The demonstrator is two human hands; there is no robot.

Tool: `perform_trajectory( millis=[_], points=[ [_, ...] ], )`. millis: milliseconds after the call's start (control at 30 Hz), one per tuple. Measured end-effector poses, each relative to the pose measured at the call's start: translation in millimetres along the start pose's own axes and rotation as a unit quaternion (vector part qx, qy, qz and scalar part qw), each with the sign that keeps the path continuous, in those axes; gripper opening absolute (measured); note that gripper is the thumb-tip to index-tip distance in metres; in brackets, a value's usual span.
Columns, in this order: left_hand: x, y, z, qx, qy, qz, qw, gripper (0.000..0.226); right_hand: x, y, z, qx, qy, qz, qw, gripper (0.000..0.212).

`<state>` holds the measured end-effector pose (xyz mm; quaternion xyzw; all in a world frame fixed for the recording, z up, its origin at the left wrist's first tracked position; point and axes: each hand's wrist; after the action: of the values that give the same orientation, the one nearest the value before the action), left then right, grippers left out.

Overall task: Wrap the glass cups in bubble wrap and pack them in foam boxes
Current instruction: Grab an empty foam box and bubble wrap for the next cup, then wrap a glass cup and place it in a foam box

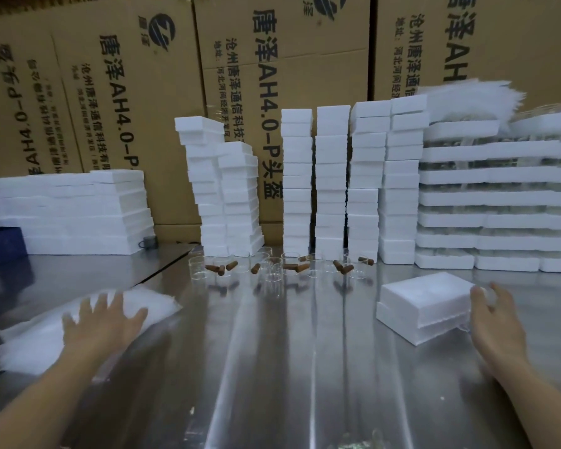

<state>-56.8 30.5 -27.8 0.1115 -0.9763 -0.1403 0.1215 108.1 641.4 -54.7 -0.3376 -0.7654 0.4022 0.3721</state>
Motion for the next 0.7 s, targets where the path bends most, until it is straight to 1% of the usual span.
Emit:
perform_trajectory(
  millis=[33,67,200,400,500,600,700],
  points=[
    [0.1,-9.1,9.8,-0.003,-0.032,-0.009,0.999,0.077,-1.2,0.8,0.5,-0.001,-0.001,-0.002,1.000,0.057],
    [-1.2,-13.3,16.7,-0.012,-0.045,-0.011,0.999,0.074,-1.8,1.5,1.0,-0.001,-0.001,-0.004,1.000,0.057],
    [-10.3,0.5,16.6,-0.047,-0.028,-0.018,0.998,0.062,-0.7,4.1,3.2,-0.006,-0.005,-0.014,1.000,0.056],
    [-9.2,27.7,-8.6,-0.024,-0.015,-0.003,1.000,0.058,-0.3,5.6,3.3,-0.001,-0.013,-0.014,1.000,0.056],
    [-4.9,25.6,-5.0,-0.002,-0.031,-0.028,0.999,0.059,-1.3,5.4,2.1,0.001,-0.014,-0.009,1.000,0.055],
    [-1.9,16.8,7.1,0.012,-0.008,-0.034,0.999,0.049,-1.8,5.2,1.5,0.004,-0.005,-0.007,1.000,0.055],
    [0.6,16.0,6.9,-0.039,0.037,-0.059,0.997,0.053,-2.2,4.7,0.7,0.002,-0.009,-0.004,1.000,0.055]
  ],
)
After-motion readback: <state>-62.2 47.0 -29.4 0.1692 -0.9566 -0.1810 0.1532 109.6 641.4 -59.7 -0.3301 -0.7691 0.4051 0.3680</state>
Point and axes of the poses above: each hand's wrist, its own x-axis towards the middle knuckle, its own z-axis out of the palm, y = z × x, and after that the axes turned 7 degrees about -x, right-handed
